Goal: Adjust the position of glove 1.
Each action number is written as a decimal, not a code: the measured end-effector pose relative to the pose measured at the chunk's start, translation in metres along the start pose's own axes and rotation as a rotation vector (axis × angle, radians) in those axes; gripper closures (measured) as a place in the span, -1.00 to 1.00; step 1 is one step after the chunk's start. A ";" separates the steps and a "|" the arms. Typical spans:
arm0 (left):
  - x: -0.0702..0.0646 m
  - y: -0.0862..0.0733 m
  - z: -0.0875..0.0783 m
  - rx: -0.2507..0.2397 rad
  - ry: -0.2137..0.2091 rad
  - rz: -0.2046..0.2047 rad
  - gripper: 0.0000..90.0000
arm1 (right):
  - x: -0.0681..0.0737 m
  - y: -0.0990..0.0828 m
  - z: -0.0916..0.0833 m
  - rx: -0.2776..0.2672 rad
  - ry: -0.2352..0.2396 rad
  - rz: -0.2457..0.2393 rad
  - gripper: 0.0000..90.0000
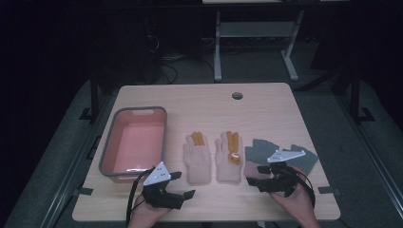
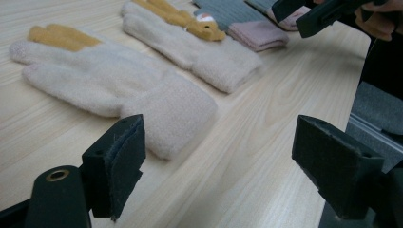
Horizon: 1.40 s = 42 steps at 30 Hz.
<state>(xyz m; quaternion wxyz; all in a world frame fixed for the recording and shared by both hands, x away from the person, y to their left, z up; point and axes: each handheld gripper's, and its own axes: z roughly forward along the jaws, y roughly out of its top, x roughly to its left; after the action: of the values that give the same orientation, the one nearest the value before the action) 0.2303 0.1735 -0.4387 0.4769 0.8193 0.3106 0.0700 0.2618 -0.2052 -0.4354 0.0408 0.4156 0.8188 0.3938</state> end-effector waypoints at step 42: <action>-0.005 -0.001 -0.001 0.010 -0.009 0.006 -0.59 | 0.005 0.076 0.034 0.129 0.041 -0.111 -0.24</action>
<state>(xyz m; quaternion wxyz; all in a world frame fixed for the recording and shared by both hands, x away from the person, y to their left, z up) 0.2257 0.1720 -0.4380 0.4741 0.8228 0.3063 0.0664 0.3216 -0.1549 -0.4056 0.0187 0.3633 0.8649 0.3459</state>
